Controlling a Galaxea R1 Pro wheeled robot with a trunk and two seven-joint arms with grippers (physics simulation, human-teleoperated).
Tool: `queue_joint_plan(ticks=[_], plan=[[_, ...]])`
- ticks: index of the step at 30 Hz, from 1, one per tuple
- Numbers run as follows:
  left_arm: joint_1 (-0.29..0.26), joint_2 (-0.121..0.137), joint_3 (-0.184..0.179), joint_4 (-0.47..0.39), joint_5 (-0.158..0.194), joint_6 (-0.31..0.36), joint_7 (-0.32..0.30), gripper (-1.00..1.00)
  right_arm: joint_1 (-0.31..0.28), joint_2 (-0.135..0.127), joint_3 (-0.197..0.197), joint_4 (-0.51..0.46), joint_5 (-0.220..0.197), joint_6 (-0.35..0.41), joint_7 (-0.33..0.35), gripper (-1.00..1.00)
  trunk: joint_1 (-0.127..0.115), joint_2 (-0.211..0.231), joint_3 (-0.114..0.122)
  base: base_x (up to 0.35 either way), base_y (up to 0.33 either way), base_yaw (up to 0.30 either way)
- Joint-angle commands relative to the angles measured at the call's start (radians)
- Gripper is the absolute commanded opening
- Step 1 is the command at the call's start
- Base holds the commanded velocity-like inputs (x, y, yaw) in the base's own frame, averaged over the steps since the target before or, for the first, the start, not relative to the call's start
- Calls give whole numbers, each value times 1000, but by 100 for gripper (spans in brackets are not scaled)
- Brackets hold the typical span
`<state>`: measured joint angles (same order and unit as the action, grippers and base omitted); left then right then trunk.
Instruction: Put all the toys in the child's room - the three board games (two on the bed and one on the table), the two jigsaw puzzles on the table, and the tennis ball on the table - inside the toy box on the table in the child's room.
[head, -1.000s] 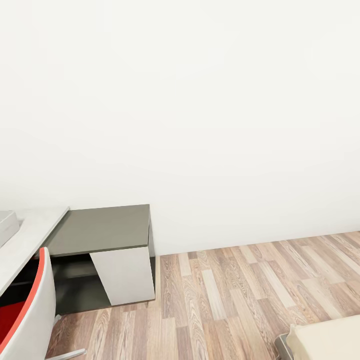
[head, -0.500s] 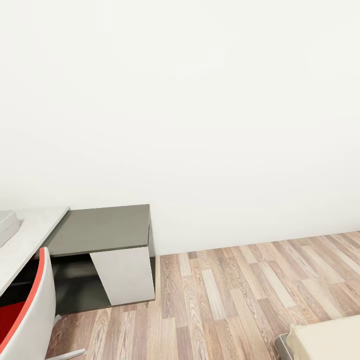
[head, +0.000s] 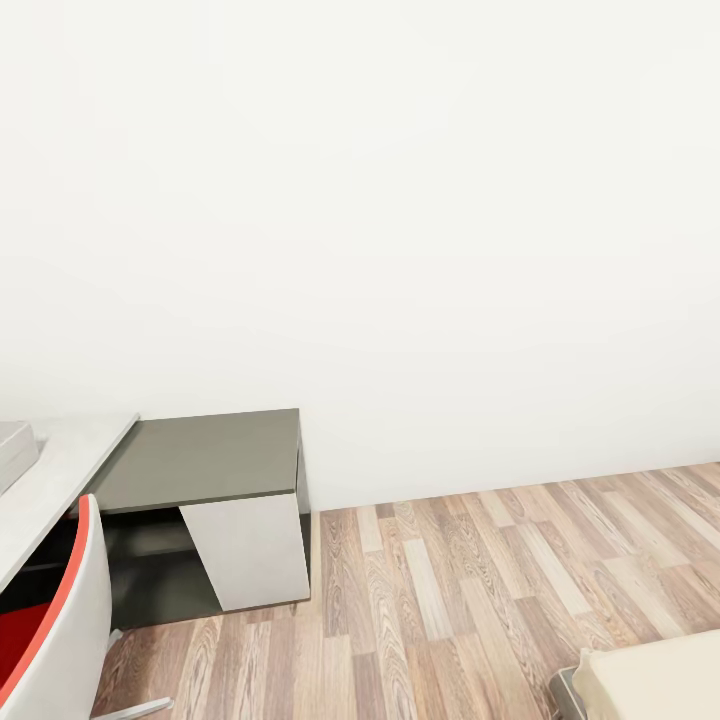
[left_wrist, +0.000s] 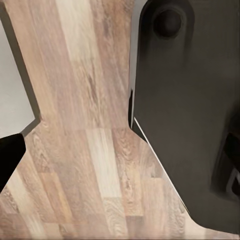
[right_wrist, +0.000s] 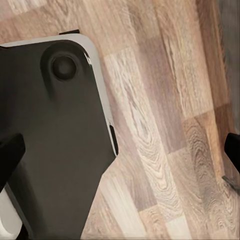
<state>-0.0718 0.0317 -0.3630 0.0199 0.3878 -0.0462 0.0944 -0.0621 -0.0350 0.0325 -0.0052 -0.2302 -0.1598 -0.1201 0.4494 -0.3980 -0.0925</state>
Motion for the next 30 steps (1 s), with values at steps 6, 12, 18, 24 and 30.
queue_joint_plan(ticks=[6, 12, 18, 24, 30], plan=[[0, 3, -8, -10, 2, -10, 1, 100, 2, 10, 2, 1, -9, -12, -1, 100, 1, -2, -2, 0, 0, 0], [-2, 2, -8, -31, 1, -10, 1, 100, 2, 18, 1, 1, -13, -15, -1, 100, 1, -2, -2, 0, 0, 0], [-2, -1, -7, -35, 3, -10, 1, 100, 2, 13, 1, 1, -14, -12, 0, 100, 1, -2, -2, 0, 0, 0], [-2, 1, -6, -36, 2, -11, 1, 100, 2, 5, 1, 1, -12, -12, 0, 100, 1, -2, -2, 0, 0, 0], [-2, 2, -7, -37, 1, -11, 1, 100, 2, 13, 1, 1, -12, -13, 0, 100, 1, -2, -2, 0, 0, 0]])
